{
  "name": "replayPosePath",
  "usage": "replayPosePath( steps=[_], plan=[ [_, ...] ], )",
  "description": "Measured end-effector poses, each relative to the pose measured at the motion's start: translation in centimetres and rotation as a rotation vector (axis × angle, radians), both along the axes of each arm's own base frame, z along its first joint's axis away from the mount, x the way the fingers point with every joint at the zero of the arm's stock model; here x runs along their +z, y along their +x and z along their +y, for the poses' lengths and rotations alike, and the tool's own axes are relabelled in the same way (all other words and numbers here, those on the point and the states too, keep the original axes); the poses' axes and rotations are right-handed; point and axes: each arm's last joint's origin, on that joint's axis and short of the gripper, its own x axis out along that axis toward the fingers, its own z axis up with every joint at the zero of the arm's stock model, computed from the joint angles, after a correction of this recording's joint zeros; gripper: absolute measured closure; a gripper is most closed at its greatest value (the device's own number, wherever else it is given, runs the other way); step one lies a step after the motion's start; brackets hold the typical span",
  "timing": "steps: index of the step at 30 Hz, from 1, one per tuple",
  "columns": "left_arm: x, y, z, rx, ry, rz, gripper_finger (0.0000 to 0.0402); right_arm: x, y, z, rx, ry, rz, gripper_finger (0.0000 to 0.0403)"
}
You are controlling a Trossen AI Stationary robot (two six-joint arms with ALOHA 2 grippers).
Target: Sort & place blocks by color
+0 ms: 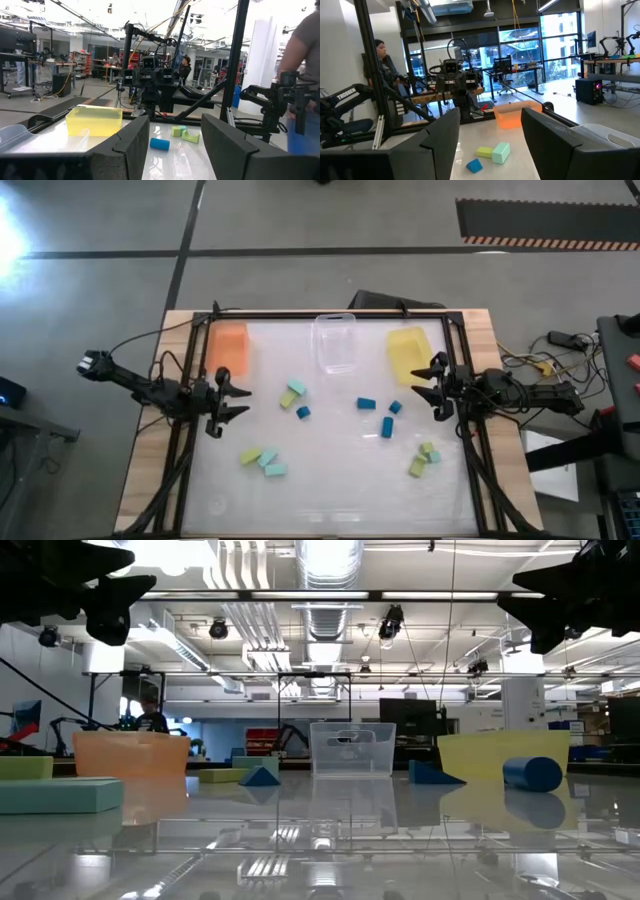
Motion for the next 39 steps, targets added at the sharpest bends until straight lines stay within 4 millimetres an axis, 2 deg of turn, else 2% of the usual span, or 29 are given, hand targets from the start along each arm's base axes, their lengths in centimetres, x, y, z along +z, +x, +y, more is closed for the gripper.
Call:
replayPosePath(
  steps=[18,26,28,32,37,39],
  plan=[
    [0.0,0.0,0.0,0.0,0.0,0.0,0.0237,0.1,0.0,0.0,0.005,0.023,-0.008,0.02],
    [0.2,0.0,0.1,0.024,-0.011,-0.023,0.0237,0.8,-0.2,-0.1,0.072,0.352,-0.118,0.02],
    [0.6,-0.1,0.1,0.017,-0.059,-0.062,0.0237,1.1,-0.3,-0.1,0.071,0.423,-0.162,0.02],
    [1.8,-0.5,0.3,-0.015,-0.221,-0.185,0.0237,1.6,-0.6,-0.5,-0.023,0.456,-0.253,0.02],
    [3.4,-1.3,0.6,-0.033,-0.307,-0.367,0.0237,2.1,-1.0,-1.0,-0.213,0.516,-0.356,0.02],
    [4.0,-1.6,0.7,-0.039,-0.332,-0.432,0.0237,2.2,-1.1,-1.1,-0.236,0.558,-0.383,0.02]
  ],
)
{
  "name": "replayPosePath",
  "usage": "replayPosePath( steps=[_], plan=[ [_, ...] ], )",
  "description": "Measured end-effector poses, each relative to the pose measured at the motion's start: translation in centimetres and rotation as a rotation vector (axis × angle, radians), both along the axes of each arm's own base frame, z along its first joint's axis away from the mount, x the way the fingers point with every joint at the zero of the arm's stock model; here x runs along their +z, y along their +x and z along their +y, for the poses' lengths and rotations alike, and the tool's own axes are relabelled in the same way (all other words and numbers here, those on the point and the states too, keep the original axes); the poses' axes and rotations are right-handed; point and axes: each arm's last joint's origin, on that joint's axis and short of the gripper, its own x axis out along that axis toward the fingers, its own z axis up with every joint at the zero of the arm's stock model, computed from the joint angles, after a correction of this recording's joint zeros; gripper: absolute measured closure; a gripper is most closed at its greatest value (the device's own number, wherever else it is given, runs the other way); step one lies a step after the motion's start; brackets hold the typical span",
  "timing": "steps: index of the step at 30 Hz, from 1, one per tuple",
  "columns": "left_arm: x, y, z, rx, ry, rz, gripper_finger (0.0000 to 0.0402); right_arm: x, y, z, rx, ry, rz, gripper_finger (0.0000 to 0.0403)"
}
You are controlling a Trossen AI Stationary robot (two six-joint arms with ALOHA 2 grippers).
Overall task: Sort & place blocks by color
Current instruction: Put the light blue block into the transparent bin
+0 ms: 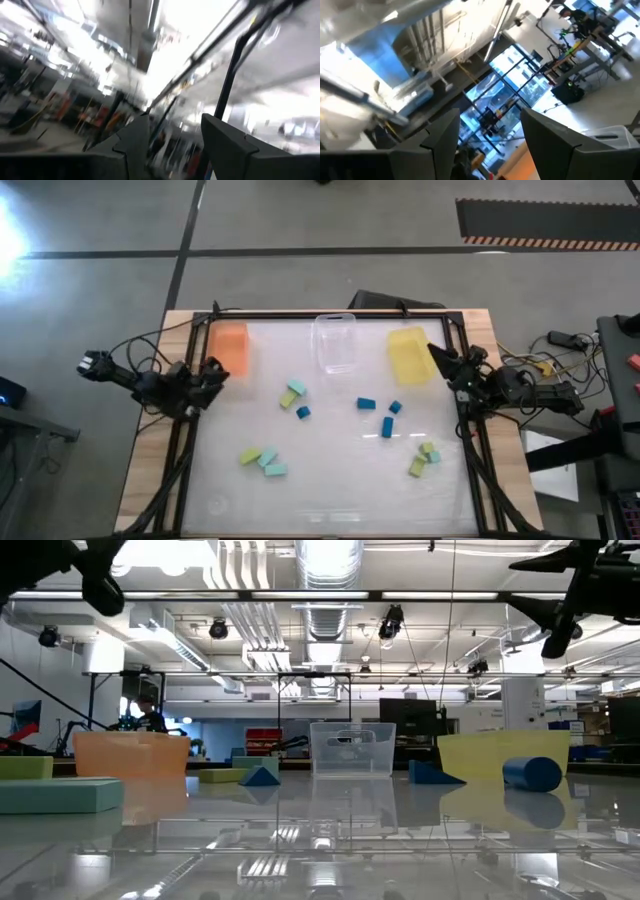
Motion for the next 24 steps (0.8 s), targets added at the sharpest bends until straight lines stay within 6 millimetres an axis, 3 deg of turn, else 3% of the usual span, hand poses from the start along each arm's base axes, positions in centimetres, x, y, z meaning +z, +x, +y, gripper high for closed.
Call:
replayPosePath(
  steps=[6,12,15,18,24],
  plan=[
    [1.1,-0.9,0.5,0.051,-0.068,-0.137,0.0237,0.1,-0.1,0.0,0.0,0.02,-0.023,0.02],
    [1.4,-1.0,1.4,0.314,-0.299,-0.057,0.0237,0.2,-0.1,0.0,-0.002,0.017,-0.029,0.02],
    [1.7,-0.7,1.4,0.31,-0.324,-0.045,0.0237,0.2,-0.1,0.0,-0.002,0.016,-0.029,0.02],
    [3.0,-0.3,1.2,0.276,-0.358,-0.065,0.0237,0.2,-0.1,0.0,-0.002,0.016,-0.029,0.02],
    [7.2,1.8,0.4,0.353,-0.256,-0.004,0.0237,0.2,-0.1,0.0,-0.003,0.014,-0.028,0.02]
  ],
)
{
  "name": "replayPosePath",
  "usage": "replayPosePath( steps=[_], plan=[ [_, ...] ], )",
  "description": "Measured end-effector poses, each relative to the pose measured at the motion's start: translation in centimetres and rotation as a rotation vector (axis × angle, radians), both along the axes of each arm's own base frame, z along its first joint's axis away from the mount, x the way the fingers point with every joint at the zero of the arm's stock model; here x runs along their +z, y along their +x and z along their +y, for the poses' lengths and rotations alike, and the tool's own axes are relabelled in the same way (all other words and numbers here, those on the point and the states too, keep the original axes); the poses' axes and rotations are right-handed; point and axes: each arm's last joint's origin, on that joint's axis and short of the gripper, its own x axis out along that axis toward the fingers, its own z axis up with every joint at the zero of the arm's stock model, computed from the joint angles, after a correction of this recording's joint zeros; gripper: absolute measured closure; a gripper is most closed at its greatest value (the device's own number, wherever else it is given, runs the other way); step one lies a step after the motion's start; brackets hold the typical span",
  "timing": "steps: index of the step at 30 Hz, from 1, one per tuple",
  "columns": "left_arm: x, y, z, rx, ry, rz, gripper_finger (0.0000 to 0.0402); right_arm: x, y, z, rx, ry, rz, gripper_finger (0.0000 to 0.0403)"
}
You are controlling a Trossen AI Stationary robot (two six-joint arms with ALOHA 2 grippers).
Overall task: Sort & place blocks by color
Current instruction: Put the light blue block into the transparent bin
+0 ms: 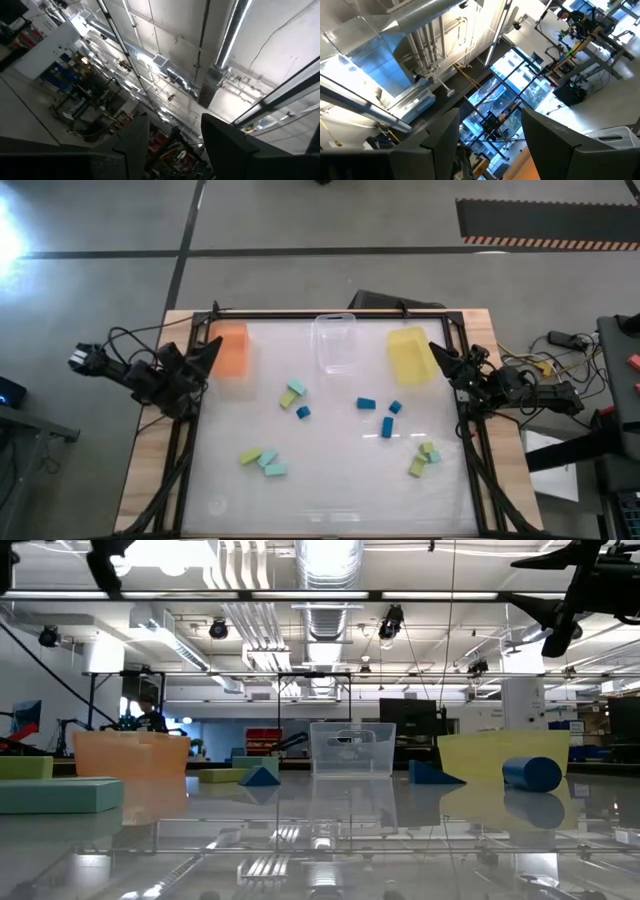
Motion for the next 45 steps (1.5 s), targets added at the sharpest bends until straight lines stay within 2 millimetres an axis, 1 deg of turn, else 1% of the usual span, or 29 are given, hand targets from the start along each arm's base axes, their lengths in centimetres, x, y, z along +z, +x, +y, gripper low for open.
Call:
replayPosePath(
  steps=[6,8,12,14,16,19,23,26,28,34,37,41,45],
  plan=[
    [3.9,2.3,-0.9,0.068,0.107,0.131,0.0237,-0.1,0.0,0.0,0.0,0.0,0.008,0.02],
    [4.8,3.2,-1.2,0.073,0.137,0.221,0.0237,-0.1,0.0,0.0,0.0,0.0,0.008,0.02],
    [5.4,5.2,-1.8,0.034,0.151,0.449,0.0237,-0.1,0.0,0.0,0.0,0.0,0.008,0.02],
    [5.1,6.0,-1.8,-0.004,0.138,0.58,0.0237,-0.1,0.0,0.0,0.0,0.0,0.009,0.02],
    [4.8,6.8,-1.6,-0.064,0.124,0.72,0.0237,-0.1,0.0,0.0,0.0,0.0,0.009,0.02],
    [4.7,7.7,-1.1,-0.19,0.1,0.882,0.0237,-0.1,0.0,0.0,0.0,0.0,0.009,0.02],
    [3.6,9.8,0.1,-0.371,0.125,1.095,0.0237,-0.1,0.0,0.0,0.0,0.0,0.009,0.02],
    [2.9,11.5,1.4,-0.508,0.184,1.151,0.0237,-0.1,0.0,0.0,0.0,0.0,0.01,0.02],
    [2.0,12.4,2.4,-0.571,0.221,1.196,0.0237,-0.1,0.0,0.0,0.0,-0.001,0.01,0.02],
    [-1.0,14.8,5.1,-0.655,0.354,1.328,0.0237,-0.1,0.0,0.0,0.0,-0.001,0.012,0.02],
    [-2.8,16.0,6.2,-0.674,0.422,1.409,0.0237,-0.1,0.1,0.0,0.0,-0.001,0.012,0.02],
    [-5.4,17.3,7.2,-0.712,0.522,1.512,0.0237,-0.1,0.0,0.0,0.0,0.0,0.012,0.02],
    [-7.6,18.2,8.0,-0.754,0.576,1.591,0.0237,-0.1,0.0,0.0,0.0,-0.001,0.012,0.02]
  ],
)
